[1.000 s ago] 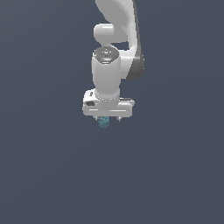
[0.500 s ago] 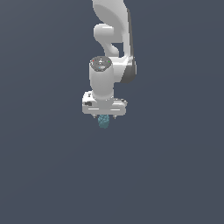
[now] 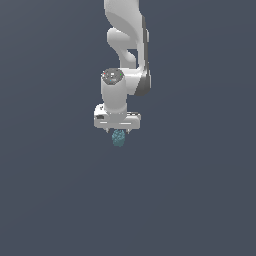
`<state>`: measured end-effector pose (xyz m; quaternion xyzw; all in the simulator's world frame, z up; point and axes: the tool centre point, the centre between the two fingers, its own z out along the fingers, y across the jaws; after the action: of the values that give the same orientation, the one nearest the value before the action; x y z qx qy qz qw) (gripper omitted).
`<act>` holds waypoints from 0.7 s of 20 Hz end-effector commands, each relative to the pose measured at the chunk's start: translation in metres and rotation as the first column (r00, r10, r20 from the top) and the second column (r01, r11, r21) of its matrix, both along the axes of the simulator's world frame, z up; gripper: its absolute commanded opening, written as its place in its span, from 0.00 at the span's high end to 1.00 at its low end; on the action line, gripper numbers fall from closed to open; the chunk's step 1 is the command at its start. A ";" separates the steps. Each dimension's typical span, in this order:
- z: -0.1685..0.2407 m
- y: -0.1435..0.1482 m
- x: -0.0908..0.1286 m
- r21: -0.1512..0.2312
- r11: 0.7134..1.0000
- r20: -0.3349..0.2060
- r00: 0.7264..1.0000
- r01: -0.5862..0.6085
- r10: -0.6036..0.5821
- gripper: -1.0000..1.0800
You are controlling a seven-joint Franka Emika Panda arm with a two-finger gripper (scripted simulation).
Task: Pick up the object and move it to a goal position.
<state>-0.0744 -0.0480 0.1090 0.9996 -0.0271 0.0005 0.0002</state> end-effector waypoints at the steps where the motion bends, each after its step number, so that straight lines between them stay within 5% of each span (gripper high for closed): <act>1: -0.002 -0.001 -0.003 0.000 1.000 0.000 1.000 0.000 0.000 0.04; 14: -0.038 -0.001 -0.004 0.000 1.000 -0.001 1.000 0.001 -0.001 0.04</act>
<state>-0.0781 -0.0487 0.0783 0.9996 -0.0275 0.0000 0.0001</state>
